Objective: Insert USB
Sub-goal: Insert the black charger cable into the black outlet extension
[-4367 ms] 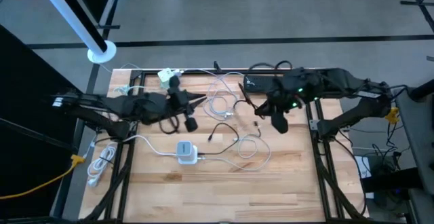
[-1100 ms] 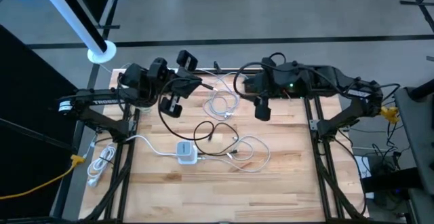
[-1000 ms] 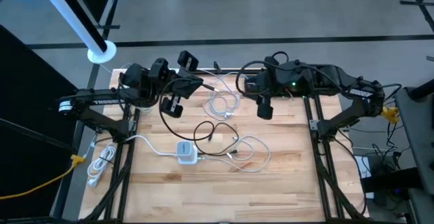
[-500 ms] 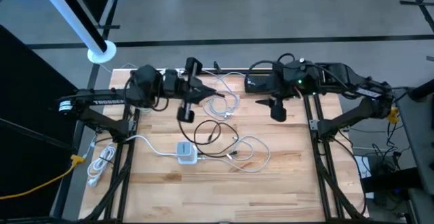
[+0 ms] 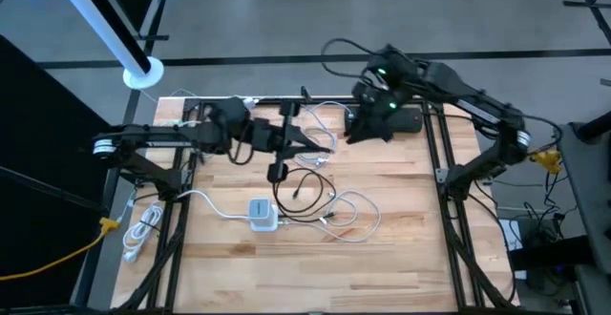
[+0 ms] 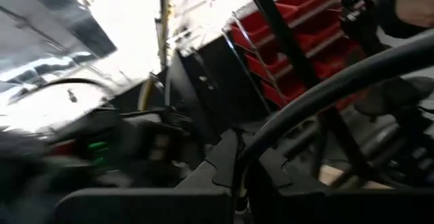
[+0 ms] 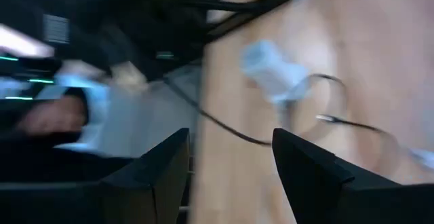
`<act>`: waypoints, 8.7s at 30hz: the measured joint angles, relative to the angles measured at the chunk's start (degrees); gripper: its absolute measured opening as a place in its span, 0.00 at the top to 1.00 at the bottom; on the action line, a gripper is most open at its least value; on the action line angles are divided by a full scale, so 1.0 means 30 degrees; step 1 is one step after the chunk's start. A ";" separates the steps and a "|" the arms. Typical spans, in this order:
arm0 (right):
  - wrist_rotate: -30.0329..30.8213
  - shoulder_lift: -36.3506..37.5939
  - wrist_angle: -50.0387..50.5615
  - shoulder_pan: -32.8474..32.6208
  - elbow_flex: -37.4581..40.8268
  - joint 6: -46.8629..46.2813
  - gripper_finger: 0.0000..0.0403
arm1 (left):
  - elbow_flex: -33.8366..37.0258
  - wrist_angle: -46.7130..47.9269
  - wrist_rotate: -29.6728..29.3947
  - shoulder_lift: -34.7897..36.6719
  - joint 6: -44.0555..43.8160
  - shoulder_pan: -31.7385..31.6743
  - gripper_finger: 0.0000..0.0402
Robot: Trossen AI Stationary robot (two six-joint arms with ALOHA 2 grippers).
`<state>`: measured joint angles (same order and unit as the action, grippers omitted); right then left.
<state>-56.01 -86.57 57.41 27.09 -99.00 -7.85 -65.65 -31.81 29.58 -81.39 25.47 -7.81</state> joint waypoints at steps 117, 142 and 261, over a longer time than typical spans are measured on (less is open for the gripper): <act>-0.5200 -0.3233 -0.7847 -0.3929 -0.1115 -0.6589 0.95 | 0.0036 0.0747 -0.0869 0.0064 -0.8924 0.0874 0.51; 0.8255 -0.0431 -0.6799 -0.3474 -0.1107 0.1273 0.95 | 0.0029 0.2639 -0.5385 0.1145 -1.9036 -0.0706 0.77; 1.1022 0.0352 -0.3229 -0.3399 -0.1301 0.1213 0.95 | -0.0066 0.8183 -0.3545 0.1336 -1.5661 -0.1581 0.87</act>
<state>-22.94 -85.51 47.72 16.89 -102.91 -4.21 -65.84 -7.26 18.94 -77.38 -21.51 -12.56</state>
